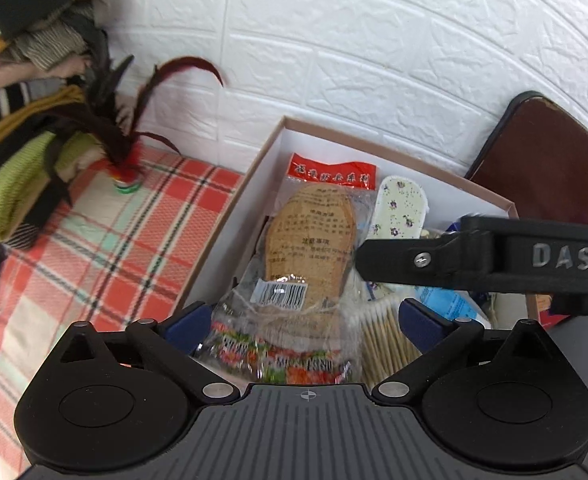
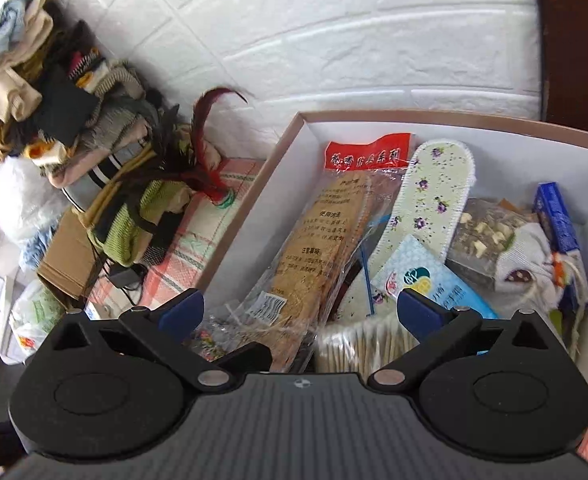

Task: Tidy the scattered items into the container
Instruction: 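Move both open tools back to the pile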

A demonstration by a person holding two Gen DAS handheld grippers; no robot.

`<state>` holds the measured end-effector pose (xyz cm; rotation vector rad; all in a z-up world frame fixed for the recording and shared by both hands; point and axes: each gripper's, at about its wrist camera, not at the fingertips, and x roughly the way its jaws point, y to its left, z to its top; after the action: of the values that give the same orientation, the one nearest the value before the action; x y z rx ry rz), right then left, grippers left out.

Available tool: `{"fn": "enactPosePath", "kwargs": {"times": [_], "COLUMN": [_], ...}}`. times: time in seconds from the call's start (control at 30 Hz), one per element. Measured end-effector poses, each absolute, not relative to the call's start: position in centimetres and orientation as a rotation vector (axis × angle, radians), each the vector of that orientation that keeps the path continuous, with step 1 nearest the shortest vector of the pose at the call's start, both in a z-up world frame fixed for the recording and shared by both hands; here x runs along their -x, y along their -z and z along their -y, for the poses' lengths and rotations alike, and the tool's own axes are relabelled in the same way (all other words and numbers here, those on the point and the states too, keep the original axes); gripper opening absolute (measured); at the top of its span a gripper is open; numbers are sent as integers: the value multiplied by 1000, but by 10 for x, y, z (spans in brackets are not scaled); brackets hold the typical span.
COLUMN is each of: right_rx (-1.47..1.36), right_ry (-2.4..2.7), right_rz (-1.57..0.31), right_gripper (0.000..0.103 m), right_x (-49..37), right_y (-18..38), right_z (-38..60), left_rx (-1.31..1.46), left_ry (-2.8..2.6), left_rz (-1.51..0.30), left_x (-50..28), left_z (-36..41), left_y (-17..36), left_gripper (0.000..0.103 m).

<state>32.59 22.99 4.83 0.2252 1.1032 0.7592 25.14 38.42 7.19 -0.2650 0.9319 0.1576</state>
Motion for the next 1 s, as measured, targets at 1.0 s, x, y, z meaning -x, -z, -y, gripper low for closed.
{"fn": "enactPosePath", "kwargs": {"times": [1.0], "right_rx": [-356], "right_ry": [-691], "right_rz": [-943], "right_gripper": [103], "right_x": [-217], "right_y": [-100], "right_z": [16], "left_rx": [257], "left_ry": [-24], "left_rz": [-912], "left_x": [-184], "left_z": [-174], "left_y": [-108], "left_gripper": [103]}}
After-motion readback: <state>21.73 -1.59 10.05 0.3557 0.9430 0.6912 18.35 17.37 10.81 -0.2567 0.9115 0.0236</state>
